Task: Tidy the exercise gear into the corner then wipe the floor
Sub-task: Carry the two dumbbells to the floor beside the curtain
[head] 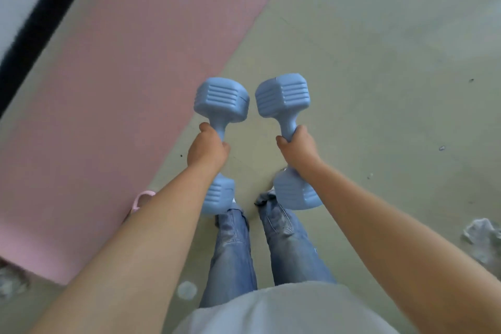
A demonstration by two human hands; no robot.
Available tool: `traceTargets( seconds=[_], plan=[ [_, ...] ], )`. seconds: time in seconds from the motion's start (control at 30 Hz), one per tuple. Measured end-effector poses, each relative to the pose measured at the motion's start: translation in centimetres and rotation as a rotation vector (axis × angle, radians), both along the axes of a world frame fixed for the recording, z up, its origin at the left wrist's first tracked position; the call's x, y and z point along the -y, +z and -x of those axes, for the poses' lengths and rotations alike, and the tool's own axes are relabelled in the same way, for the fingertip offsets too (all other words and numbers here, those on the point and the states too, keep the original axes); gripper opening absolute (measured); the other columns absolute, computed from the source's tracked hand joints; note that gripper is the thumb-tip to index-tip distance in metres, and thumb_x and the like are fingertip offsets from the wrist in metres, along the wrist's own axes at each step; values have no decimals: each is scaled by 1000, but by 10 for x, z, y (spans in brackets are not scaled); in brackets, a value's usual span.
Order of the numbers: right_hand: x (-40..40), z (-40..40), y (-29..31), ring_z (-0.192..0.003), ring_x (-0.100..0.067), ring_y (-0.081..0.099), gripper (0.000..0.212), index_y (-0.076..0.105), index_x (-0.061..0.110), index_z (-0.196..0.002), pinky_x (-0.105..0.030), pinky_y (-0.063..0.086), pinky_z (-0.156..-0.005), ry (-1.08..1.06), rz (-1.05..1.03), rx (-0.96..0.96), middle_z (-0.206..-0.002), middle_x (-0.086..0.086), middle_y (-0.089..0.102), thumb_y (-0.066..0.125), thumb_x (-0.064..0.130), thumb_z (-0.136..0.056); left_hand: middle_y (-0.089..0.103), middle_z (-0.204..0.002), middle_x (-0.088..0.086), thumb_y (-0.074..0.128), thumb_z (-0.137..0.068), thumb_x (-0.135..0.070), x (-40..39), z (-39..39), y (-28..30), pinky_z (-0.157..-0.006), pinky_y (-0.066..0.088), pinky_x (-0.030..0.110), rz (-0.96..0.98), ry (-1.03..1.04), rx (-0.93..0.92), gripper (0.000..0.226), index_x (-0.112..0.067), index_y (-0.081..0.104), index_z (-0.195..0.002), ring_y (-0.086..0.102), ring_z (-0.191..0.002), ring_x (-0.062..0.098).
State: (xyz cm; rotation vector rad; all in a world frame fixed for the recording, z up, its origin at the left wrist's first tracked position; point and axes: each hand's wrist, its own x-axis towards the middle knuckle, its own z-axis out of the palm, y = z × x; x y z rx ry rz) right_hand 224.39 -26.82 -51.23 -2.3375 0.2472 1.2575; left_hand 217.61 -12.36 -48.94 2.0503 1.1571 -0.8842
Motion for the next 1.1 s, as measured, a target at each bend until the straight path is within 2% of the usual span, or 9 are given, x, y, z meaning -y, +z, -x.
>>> traceTargets(
  seconds=[0.07,0.23,0.4,0.5,0.6,0.7,0.83,0.97,1.1],
  plan=[
    [13,-24,31,-72,-23,44,16,36,9,-95,-33,34,-72,-61,-38,13,-65,3,38,48,20,-92,45,-93,12,48,-94,-13,9,-33,37,-65,33,32,-18,-49,12,22,-7,28,-101,44,-81,27],
    [45,-100,97,-76,-25,46,16,38,9,-97,-31,35,-69,-138,-118,70,-66,2,40,49,19,-92,58,-117,22,49,-93,-13,37,-118,106,-81,46,40,-47,-105,100,36,3,36,-123,58,-106,39],
    [69,-191,144,-73,-25,47,14,37,7,-95,-31,37,-67,-205,-154,124,-65,0,40,48,16,-93,57,-120,20,50,-93,-12,56,-209,149,-71,36,31,-18,-108,179,35,2,36,-121,55,-99,36],
    [77,-258,162,-78,-25,48,13,39,8,-89,-31,37,-70,-210,-137,136,-65,0,40,47,17,-93,56,-122,20,50,-93,-12,57,-276,160,-73,37,32,3,-110,198,40,3,34,-127,55,-101,35],
    [80,-333,172,-76,-24,47,27,35,16,-68,-32,37,-69,-246,-127,148,-63,-1,41,47,17,-92,55,-124,19,51,-93,-12,51,-353,164,-81,42,34,16,-117,199,43,3,33,-129,55,-111,36],
    [79,-409,182,-74,-25,45,32,32,17,-64,-31,36,-66,-290,-98,159,-62,-2,40,47,17,-92,56,-124,19,51,-93,-13,42,-434,168,-78,40,32,25,-144,190,44,3,33,-130,55,-113,35],
    [82,-507,201,-74,-24,44,33,32,16,-64,-26,30,-54,-339,-90,174,-61,-2,40,47,18,-93,59,-122,15,52,-93,-19,35,-545,179,-74,39,30,14,-178,213,39,0,44,-126,56,-97,32],
    [91,-600,207,-77,-25,47,32,34,15,-65,-30,37,-67,-416,-112,151,-63,-3,43,48,17,-93,55,-126,17,51,-93,-15,36,-647,191,-86,43,34,8,-235,215,45,1,34,-131,55,-115,34],
    [112,-717,207,-67,-25,48,31,35,15,-66,-31,38,-70,-473,-132,162,-64,-5,45,50,16,-92,56,-125,17,52,-92,-14,39,-765,193,-76,37,30,-42,-275,244,45,1,34,-130,56,-113,34]
  ],
)
